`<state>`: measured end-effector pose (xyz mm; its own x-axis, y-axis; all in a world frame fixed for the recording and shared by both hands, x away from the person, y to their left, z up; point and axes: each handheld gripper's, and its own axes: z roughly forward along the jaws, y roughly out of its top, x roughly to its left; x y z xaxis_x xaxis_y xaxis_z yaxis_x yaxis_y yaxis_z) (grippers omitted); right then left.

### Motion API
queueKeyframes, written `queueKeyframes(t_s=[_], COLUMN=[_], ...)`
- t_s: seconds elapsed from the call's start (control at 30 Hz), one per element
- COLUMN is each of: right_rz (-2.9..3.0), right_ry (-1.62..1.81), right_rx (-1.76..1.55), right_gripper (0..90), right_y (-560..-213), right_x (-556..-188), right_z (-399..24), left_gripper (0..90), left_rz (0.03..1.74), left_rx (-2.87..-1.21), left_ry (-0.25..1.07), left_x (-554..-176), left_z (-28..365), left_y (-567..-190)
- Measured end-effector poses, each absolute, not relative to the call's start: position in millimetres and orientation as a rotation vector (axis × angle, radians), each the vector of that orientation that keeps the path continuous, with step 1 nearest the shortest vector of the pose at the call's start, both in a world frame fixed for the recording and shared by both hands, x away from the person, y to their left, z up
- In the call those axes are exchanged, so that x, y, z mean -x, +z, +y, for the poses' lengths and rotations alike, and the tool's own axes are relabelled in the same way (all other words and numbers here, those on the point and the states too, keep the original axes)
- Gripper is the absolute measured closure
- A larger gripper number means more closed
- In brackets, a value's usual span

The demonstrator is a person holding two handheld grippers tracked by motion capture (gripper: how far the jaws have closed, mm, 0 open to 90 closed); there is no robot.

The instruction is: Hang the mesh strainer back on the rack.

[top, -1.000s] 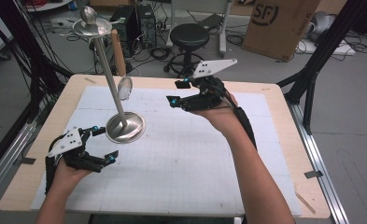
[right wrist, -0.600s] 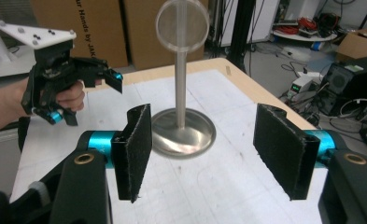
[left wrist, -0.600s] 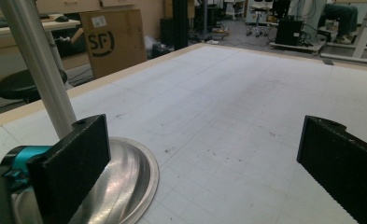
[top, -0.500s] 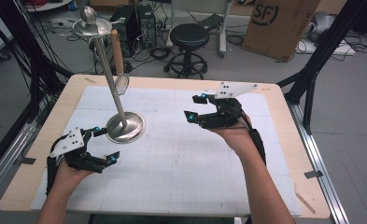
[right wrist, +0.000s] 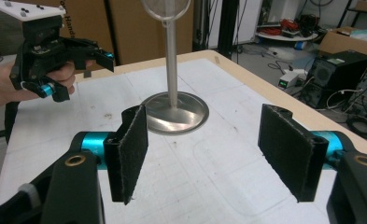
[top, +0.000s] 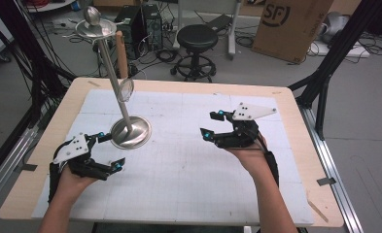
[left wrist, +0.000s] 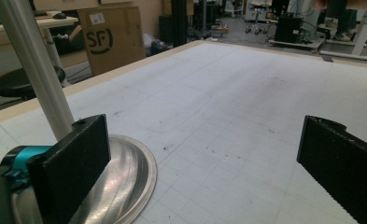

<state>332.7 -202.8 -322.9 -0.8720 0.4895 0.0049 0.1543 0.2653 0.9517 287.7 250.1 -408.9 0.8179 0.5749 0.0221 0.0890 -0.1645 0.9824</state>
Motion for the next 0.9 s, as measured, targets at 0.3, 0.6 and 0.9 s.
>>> queueKeyframes(t_s=[0.3,0.6,0.9], right_rz=[2.205,2.198,2.208], right_ry=[1.635,1.621,1.599], right_rx=[-0.608,-0.663,-0.692], right_gripper=[28.5,27.1,25.5], right_y=[-345.3,-377.4,-391.4], right_x=[-316.4,-301.9,-301.5], right_z=[-215.4,-231.6,-237.9], left_gripper=[3.2,3.2,3.2], left_rz=[0.524,0.530,0.526], left_rx=[-1.714,-1.722,-1.742], left_ry=[0.457,0.456,0.445], left_x=[-288.3,-288.8,-290.8], left_z=[250.3,250.2,245.7], left_y=[-411.0,-413.1,-416.7])
